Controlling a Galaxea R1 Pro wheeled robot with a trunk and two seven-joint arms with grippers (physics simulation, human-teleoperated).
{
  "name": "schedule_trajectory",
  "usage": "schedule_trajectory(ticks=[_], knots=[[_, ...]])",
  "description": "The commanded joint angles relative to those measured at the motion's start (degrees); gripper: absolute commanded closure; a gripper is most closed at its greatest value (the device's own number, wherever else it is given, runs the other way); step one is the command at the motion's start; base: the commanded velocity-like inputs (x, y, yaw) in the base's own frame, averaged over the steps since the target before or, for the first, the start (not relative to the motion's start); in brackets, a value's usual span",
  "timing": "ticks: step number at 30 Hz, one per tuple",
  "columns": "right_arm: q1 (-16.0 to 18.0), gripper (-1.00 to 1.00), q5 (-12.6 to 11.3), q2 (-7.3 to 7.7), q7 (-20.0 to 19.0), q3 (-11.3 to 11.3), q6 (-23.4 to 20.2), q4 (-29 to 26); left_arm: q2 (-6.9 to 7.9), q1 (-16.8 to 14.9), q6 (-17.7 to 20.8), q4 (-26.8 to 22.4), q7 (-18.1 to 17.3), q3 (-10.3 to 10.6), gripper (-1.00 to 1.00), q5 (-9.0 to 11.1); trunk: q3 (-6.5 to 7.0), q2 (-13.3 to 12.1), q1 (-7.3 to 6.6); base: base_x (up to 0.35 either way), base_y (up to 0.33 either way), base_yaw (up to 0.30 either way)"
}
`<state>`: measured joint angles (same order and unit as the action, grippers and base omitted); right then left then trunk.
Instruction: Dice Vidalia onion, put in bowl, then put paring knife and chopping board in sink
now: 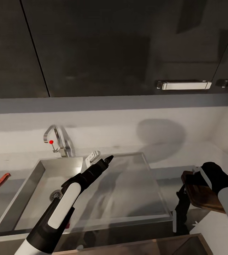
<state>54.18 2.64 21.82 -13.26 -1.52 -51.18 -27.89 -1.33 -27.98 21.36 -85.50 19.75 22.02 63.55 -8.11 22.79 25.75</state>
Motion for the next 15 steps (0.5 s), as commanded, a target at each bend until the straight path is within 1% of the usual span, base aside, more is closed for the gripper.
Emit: schedule_trajectory(ticks=[1, 6, 15], knots=[[0.04, 1.0, 0.35, 0.02, -0.28, -0.15, -0.24, -0.06, 0.02, -0.06, 0.08, -0.06, 0.52, 0.01, -1.0, 0.94, -0.13, 0.13, 0.04, 0.0, 0.0, 0.0], [0.04, 1.0, 0.35, -0.02, -0.28, -0.15, -0.24, -0.08, 0.09, -0.06, 0.08, 0.03, 0.55, -0.03, -1.0, 1.65, -0.13, 0.13, 0.04, 0.0, 0.0, 0.0], [0.04, 1.0, 0.35, -0.02, -0.28, -0.15, -0.24, -0.06, 0.09, 0.07, 0.01, -0.04, 0.64, 0.04, -1.0, 1.67, -0.13, 0.13, 0.04, 0.0, 0.0, 0.0]])
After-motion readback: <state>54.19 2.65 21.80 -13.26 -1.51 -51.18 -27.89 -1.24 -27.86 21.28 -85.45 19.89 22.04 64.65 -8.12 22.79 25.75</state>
